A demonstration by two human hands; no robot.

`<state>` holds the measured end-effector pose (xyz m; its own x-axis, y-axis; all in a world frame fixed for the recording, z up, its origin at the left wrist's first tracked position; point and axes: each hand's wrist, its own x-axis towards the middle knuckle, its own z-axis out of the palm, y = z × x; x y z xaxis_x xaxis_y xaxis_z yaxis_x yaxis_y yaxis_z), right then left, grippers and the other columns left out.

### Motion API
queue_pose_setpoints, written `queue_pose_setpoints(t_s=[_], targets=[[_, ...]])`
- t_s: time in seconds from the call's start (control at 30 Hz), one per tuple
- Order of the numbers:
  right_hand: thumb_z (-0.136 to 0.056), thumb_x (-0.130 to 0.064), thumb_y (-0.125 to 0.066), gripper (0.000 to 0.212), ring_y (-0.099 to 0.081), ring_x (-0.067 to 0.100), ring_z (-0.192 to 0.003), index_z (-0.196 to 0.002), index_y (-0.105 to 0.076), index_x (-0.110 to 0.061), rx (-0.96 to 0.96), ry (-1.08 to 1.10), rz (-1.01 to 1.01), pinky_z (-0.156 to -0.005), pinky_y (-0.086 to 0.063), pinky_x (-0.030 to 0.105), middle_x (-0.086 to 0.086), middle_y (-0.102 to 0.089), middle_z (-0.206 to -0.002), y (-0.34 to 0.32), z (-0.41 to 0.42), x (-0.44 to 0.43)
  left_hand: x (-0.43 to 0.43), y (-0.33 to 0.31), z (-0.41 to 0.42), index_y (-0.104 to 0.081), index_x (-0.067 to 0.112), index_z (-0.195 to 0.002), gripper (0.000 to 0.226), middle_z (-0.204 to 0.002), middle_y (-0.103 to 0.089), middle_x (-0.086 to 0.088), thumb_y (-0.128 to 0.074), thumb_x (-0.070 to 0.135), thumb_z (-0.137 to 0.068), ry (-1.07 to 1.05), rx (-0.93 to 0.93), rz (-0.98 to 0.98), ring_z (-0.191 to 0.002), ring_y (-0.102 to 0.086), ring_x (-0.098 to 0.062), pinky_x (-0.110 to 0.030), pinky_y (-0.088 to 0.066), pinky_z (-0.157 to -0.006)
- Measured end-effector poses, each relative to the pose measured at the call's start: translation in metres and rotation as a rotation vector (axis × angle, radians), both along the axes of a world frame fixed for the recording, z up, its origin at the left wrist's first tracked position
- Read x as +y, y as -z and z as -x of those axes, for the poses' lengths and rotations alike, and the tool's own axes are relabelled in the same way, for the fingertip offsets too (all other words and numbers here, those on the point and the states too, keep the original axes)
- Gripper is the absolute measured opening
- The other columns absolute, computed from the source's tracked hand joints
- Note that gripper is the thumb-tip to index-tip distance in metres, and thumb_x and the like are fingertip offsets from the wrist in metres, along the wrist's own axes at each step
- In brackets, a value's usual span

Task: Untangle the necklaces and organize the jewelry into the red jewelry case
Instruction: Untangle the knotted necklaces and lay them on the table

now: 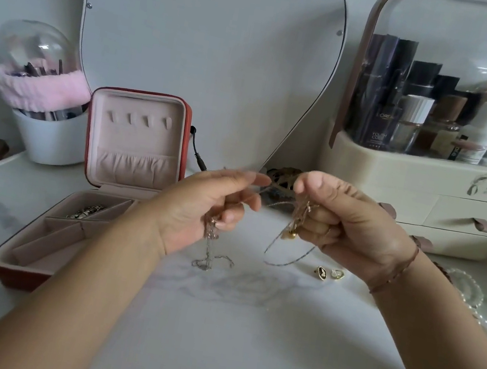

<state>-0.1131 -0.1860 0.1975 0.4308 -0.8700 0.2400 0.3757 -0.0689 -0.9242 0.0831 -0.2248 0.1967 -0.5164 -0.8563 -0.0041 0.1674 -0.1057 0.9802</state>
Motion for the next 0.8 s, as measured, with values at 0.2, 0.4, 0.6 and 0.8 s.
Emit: queue_pose_setpoints(t_s=[0.2,0.4,0.6,0.8], targets=[[-0.091,-0.024,-0.042,0.026,-0.009,0.007,-0.044,-0.079,-0.065,-0.017,-0.129,0.092,-0.007,-0.037,-0.016,0.015,-0.006,-0.014,-0.052,-0.006,-0.001,0.003,0.003,0.004,0.002,-0.062,0.009,-0.111,0.042,-0.075,-0.065,-0.004,-0.057,0.036,-0.079,0.126,-0.218,0.002,-0.050,-0.041,-0.008,-0.018,-0.027,-0.046],[-0.091,-0.029,-0.043,0.024,-0.008,0.006,-0.045,-0.081,-0.063,-0.020,-0.174,0.069,0.011,-0.038,-0.012,0.017,-0.008,-0.013,-0.052,-0.008,0.002,0.003,0.010,0.009,0.006,-0.066,0.011,-0.105,0.041,-0.077,-0.067,-0.004,-0.054,0.041,-0.081,0.308,-0.402,0.105,-0.061,-0.046,-0.010,-0.020,-0.033,-0.055],[-0.091,-0.030,-0.044,0.023,-0.008,0.006,-0.044,-0.083,-0.064,-0.021,-0.227,-0.005,0.000,-0.037,-0.014,0.016,-0.009,-0.014,-0.052,-0.008,0.004,0.004,0.008,0.018,0.015,-0.066,0.016,-0.105,0.034,-0.093,-0.067,0.009,-0.068,0.024,-0.072,0.203,-0.369,0.254,-0.090,-0.059,-0.002,-0.014,-0.046,-0.079],[-0.091,-0.030,-0.043,0.024,-0.010,0.006,-0.043,-0.084,-0.065,-0.022,-0.265,-0.046,-0.014,-0.038,-0.014,0.015,-0.009,-0.016,-0.050,-0.007,0.004,0.004,0.013,0.020,0.017,-0.064,0.006,-0.108,0.029,-0.103,-0.071,-0.011,-0.064,-0.007,-0.082,0.415,-0.378,0.237,-0.098,-0.066,-0.013,-0.020,-0.049,-0.089]])
